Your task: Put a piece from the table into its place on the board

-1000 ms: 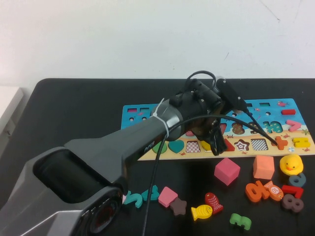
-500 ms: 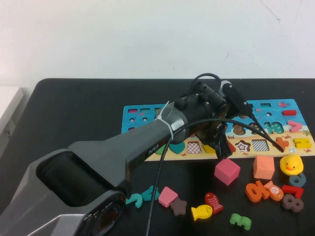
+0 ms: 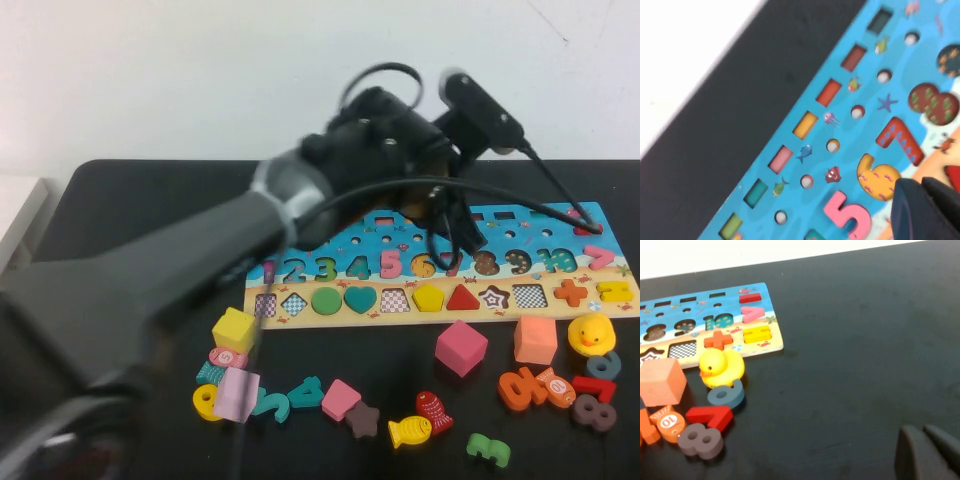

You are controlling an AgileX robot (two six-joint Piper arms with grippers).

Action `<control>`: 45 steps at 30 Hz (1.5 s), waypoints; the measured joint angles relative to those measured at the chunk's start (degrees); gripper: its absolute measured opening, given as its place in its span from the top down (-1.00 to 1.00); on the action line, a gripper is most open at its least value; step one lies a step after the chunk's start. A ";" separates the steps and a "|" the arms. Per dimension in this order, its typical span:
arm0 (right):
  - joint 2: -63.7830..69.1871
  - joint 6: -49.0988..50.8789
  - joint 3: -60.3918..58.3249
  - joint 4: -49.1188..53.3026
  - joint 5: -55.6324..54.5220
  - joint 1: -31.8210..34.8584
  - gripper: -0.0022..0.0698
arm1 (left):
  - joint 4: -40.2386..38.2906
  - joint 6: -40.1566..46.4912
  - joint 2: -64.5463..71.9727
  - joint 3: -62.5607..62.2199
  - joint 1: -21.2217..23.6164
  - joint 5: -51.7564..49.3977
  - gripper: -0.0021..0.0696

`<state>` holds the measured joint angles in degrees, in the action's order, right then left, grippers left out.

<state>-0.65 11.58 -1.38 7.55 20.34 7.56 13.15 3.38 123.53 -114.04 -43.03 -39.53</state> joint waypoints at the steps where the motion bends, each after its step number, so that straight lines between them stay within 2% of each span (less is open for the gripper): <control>1: 0.00 0.00 0.00 0.00 0.00 0.00 0.89 | 0.10 -0.85 -2.69 3.76 0.00 2.42 0.95; 7: 0.00 0.00 0.00 0.00 0.00 0.00 0.89 | 0.94 -6.82 -22.62 35.56 0.00 20.26 0.95; 16: 0.00 0.00 0.00 0.00 0.10 0.00 0.89 | 4.56 -12.41 -47.86 57.58 0.00 24.00 0.95; 23: 0.00 0.00 0.00 0.00 0.10 0.00 0.89 | 4.69 -14.12 -60.58 67.23 0.11 23.22 0.95; 29: 0.00 0.00 0.00 0.00 0.10 0.00 0.89 | 2.07 -13.23 -71.16 69.00 0.11 14.71 0.95; 33: 0.00 0.00 0.00 0.00 0.10 0.00 0.89 | 5.07 -13.19 -79.58 71.20 0.11 13.80 0.95; 37: 0.00 0.00 0.00 0.00 0.10 0.00 0.89 | 9.57 -16.93 -87.93 76.43 0.11 14.29 0.95; 41: 0.00 0.00 0.00 0.00 0.10 0.00 0.89 | 9.39 -22.23 -97.89 86.88 3.89 16.18 0.95; 43: 0.00 0.00 0.00 0.00 0.10 0.00 0.89 | 6.51 -21.55 -101.99 91.33 7.96 18.93 0.95; 45: 0.00 0.00 0.00 0.00 0.10 0.00 0.89 | 2.33 -17.30 -105.95 95.67 12.68 23.07 0.95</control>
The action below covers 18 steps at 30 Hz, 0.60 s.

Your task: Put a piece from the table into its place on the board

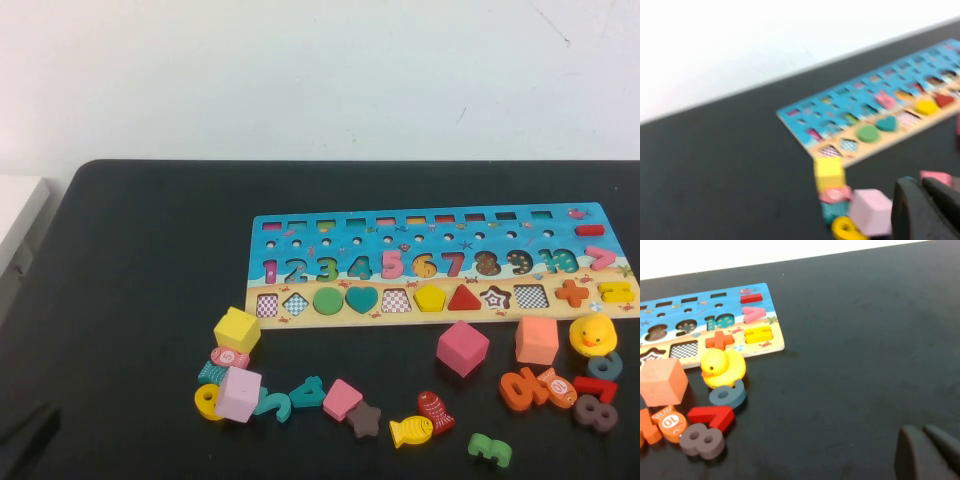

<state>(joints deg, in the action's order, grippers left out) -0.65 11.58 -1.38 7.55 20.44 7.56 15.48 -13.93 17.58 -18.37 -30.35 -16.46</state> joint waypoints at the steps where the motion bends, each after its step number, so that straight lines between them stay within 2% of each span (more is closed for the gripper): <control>1: 0.00 0.00 0.00 0.00 0.00 0.00 0.89 | -2.05 3.00 -1.52 1.69 1.96 1.80 0.95; 5: 0.00 0.00 0.00 0.00 0.00 0.00 0.89 | -11.14 10.63 -8.50 8.73 10.66 7.98 0.95; 9: 0.00 0.00 0.00 0.00 0.00 0.00 0.89 | -13.24 12.34 -15.72 14.12 17.97 9.39 0.95; 18: 0.00 0.00 0.00 0.00 0.00 0.00 0.89 | -16.05 12.42 -18.26 19.45 27.82 9.39 0.95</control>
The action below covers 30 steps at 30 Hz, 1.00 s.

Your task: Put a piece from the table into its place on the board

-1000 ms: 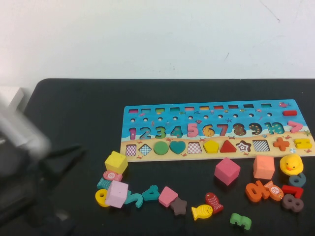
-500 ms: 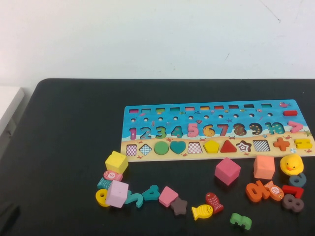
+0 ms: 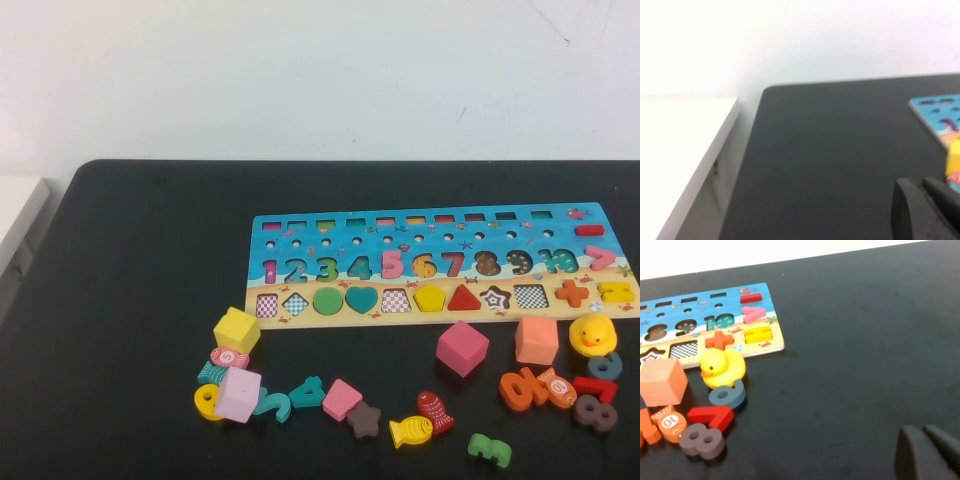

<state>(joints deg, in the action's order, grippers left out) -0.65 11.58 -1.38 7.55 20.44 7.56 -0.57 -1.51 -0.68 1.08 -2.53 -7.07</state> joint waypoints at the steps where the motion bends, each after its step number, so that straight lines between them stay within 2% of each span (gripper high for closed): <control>1: 0.00 0.00 0.00 0.00 0.00 0.00 0.89 | -0.03 0.00 0.00 0.00 0.51 -0.29 0.95; 6: 0.00 0.00 0.00 0.00 0.00 0.00 0.89 | -0.13 0.92 -0.08 0.00 1.28 -0.73 0.95; 10: 0.00 0.00 0.00 0.00 0.00 0.00 0.89 | -0.13 4.94 -0.08 0.00 1.28 -4.33 0.95; 18: 0.00 0.00 0.00 0.00 0.00 0.00 0.89 | -4.44 6.10 -0.08 0.00 1.28 -8.86 0.95; 25: 0.00 0.00 0.00 0.00 0.00 0.00 0.89 | -5.91 -0.61 -0.08 0.00 1.28 -10.02 0.95; 30: 0.00 0.00 0.00 0.00 0.00 0.00 0.89 | -6.00 -0.49 -0.08 0.00 1.28 -10.25 0.95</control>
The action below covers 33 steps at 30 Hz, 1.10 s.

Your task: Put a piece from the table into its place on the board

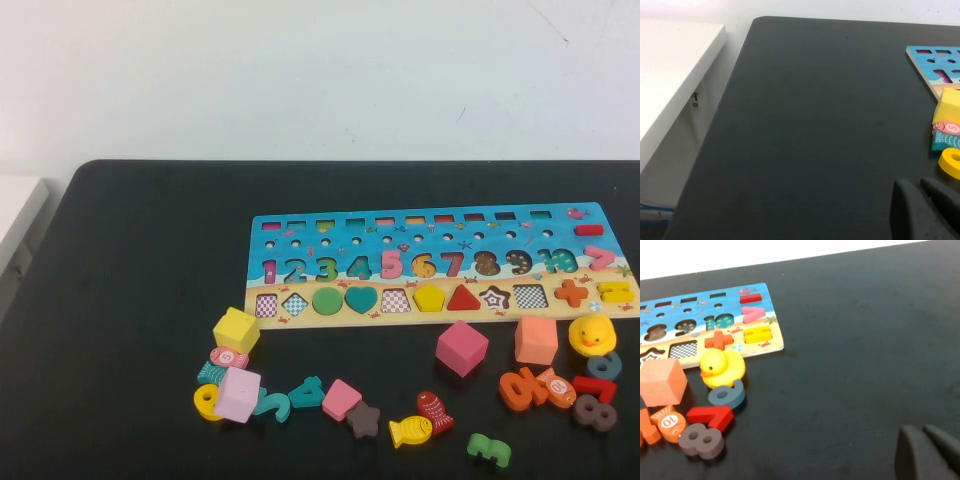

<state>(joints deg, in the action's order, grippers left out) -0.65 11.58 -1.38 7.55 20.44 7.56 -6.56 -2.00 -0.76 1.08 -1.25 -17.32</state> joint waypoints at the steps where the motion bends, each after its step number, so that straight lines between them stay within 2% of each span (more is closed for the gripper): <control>1: 0.00 0.00 0.00 0.00 0.00 0.00 0.89 | 0.00 0.00 0.00 0.00 0.00 0.00 0.95; 33: 0.00 0.00 0.00 0.00 0.00 0.00 0.89 | 0.00 1.64 0.00 0.00 0.00 0.00 0.95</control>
<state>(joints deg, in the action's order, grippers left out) -0.65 11.58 -1.38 7.55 20.44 7.56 -6.56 -0.36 -0.76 1.08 -1.25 -17.32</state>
